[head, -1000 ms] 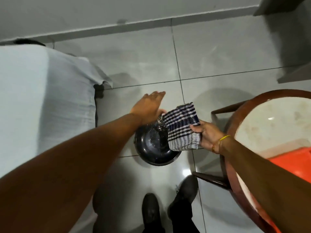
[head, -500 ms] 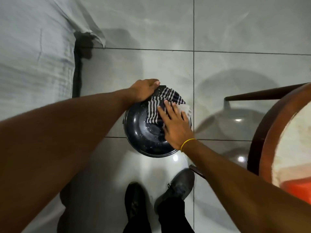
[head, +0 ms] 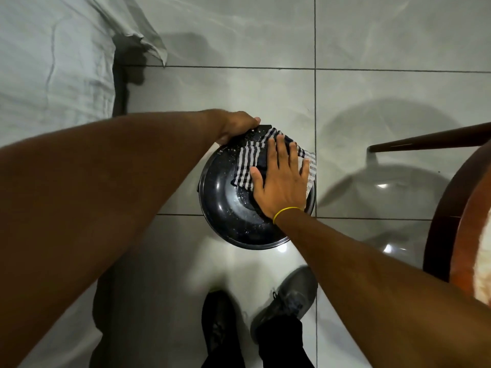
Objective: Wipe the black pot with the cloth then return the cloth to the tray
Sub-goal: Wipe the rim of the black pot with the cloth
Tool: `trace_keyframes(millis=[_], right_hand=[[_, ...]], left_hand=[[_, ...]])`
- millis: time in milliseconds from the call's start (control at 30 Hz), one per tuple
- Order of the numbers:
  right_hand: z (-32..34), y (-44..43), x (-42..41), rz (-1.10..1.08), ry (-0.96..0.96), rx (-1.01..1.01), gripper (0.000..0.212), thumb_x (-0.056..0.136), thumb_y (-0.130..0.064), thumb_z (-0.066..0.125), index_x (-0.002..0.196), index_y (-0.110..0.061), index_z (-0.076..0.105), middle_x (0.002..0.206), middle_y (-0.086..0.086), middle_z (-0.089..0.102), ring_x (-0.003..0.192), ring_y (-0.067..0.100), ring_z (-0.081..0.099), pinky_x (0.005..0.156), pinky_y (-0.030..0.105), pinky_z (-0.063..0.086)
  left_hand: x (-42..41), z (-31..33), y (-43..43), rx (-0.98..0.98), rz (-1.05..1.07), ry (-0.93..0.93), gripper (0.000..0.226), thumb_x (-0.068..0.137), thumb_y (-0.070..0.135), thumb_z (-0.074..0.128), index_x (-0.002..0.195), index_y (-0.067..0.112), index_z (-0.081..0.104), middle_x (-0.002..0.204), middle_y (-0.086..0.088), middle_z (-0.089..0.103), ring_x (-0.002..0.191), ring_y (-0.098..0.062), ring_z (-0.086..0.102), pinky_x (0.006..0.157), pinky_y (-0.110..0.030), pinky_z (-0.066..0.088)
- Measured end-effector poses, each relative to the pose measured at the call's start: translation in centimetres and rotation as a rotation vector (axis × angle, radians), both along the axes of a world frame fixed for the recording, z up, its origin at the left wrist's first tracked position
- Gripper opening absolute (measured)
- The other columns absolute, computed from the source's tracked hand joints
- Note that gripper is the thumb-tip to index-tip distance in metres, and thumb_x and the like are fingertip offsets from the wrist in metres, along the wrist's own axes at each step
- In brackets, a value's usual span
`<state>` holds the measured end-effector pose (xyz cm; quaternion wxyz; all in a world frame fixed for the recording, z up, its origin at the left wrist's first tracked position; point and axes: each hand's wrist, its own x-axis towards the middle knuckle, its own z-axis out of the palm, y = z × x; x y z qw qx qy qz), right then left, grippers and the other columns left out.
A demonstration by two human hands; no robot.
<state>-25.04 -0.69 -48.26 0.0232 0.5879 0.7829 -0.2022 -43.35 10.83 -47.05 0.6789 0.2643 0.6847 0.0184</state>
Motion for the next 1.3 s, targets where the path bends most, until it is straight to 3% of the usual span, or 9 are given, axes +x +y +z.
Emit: trace_keyframes(millis=[167,333,433,500,700,833,933,1200,1300], right_hand=[[-0.2,0.6,-1.2,-0.011,-0.022,0.020,0.081,0.109,-0.065,0.031,0.175,-0.019,0.018,0.183,0.007,0.019,0.169,0.036,0.017,0.135,0.065,0.013],[-0.4,2.1,-2.9,-0.008,-0.029,0.039,0.081,0.109,-0.065,0.030,0.175,-0.019,0.018,0.184,0.010,0.017,0.168,0.037,0.019,0.135,0.064,0.014],[-0.5,2.9,-4.4,0.074,-0.037,0.065,0.082,0.110,-0.065,0.025,0.175,-0.017,0.015,0.185,0.008,0.008,0.170,0.036,0.014,0.135,0.063,0.013],[-0.6,3.0,-5.3,0.151,-0.031,0.085,0.082,0.109,-0.064,0.025,0.175,-0.015,0.018,0.185,0.008,0.010,0.171,0.036,0.010,0.136,0.063,0.013],[-1.1,1.5,-6.1,0.369,-0.009,0.148,0.080,0.107,-0.062,0.032,0.168,-0.011,0.037,0.179,0.010,0.031,0.168,0.038,0.020,0.134,0.065,0.015],[-1.6,0.8,-5.4,0.507,0.025,0.170,0.079,0.105,-0.063,0.039,0.164,-0.011,0.044,0.173,0.012,0.042,0.165,0.037,0.028,0.134,0.064,0.016],[-1.8,0.7,-5.1,0.614,0.027,0.207,0.079,0.104,-0.065,0.041,0.162,-0.011,0.047,0.170,0.013,0.045,0.161,0.037,0.035,0.133,0.064,0.019],[-1.9,0.5,-4.3,1.025,0.118,0.234,0.083,0.102,-0.070,0.044,0.162,-0.013,0.048,0.169,0.010,0.048,0.158,0.034,0.040,0.130,0.061,0.024],[-2.3,0.0,-3.9,1.216,0.174,0.214,0.081,0.101,-0.068,0.046,0.162,-0.014,0.049,0.170,0.008,0.048,0.159,0.033,0.041,0.131,0.061,0.024]], left_hand=[[-1.2,-0.1,0.7,-0.051,0.147,-0.144,0.093,0.094,0.086,0.018,0.137,0.012,0.056,0.132,-0.022,0.068,0.110,-0.030,0.071,0.088,-0.040,0.060],[-2.9,-0.9,1.0,0.006,0.151,-0.128,0.113,0.076,0.100,0.012,0.167,0.033,0.019,0.174,-0.018,0.022,0.044,-0.002,0.042,0.042,-0.014,0.029],[-3.6,-1.8,0.9,-0.050,0.233,-0.283,0.130,0.062,0.106,0.026,0.168,0.033,0.006,0.179,-0.009,0.000,0.113,-0.016,0.066,0.091,-0.031,0.057],[-4.0,-2.6,0.8,-0.059,0.237,-0.298,0.145,0.051,0.110,0.036,0.168,0.031,0.003,0.179,-0.006,-0.001,0.155,-0.026,0.036,0.122,-0.052,0.037],[-4.5,-1.9,0.6,-0.010,0.193,-0.189,0.129,0.067,0.106,0.016,0.169,0.026,0.015,0.159,-0.014,0.047,0.066,-0.014,0.059,0.077,-0.031,0.038],[-4.6,-1.8,0.0,-0.089,0.244,-0.301,0.136,0.060,0.108,0.026,0.169,0.028,0.008,0.177,-0.017,-0.006,0.151,-0.037,0.039,0.124,-0.058,0.029],[-4.8,-2.0,-0.1,-0.156,0.227,-0.309,0.150,0.045,0.111,0.042,0.168,0.030,0.012,0.176,-0.022,0.002,0.154,-0.041,0.032,0.122,-0.062,0.030],[-3.3,0.4,-0.5,-0.080,0.187,-0.300,0.117,0.078,0.099,0.021,0.169,0.026,0.010,0.170,-0.036,0.014,0.121,-0.052,0.066,0.069,-0.042,0.065],[-2.6,0.7,-0.6,-0.018,0.089,-0.210,0.112,0.083,0.096,0.015,0.169,0.024,0.013,0.141,-0.048,0.050,0.064,-0.022,0.060,0.053,-0.027,0.048]])
